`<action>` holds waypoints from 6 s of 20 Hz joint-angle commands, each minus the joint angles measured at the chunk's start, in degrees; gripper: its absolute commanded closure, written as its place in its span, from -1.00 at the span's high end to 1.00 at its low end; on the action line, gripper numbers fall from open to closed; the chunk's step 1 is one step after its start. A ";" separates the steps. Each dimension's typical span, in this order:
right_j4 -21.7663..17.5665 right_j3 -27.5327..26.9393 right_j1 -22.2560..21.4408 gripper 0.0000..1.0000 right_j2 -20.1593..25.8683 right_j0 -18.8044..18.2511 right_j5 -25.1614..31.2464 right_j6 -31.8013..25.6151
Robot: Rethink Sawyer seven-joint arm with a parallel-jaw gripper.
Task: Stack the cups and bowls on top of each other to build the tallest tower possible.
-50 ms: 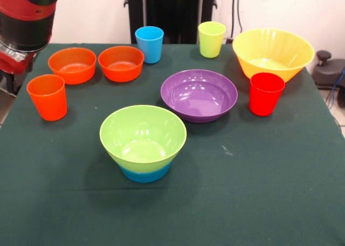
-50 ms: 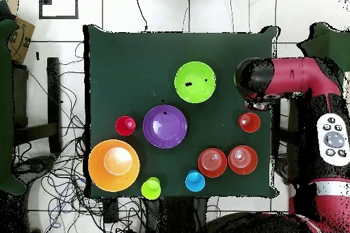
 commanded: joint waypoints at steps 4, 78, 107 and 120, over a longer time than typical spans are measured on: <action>-4.06 4.31 6.10 1.00 -0.17 0.09 -2.53 -9.87; -5.31 5.79 12.37 1.00 -0.04 -2.15 -5.99 -11.10; 3.02 11.16 3.91 -1.00 5.57 -5.18 -10.50 -6.77; 9.44 14.91 -1.43 -1.00 9.04 -6.93 -14.00 -2.42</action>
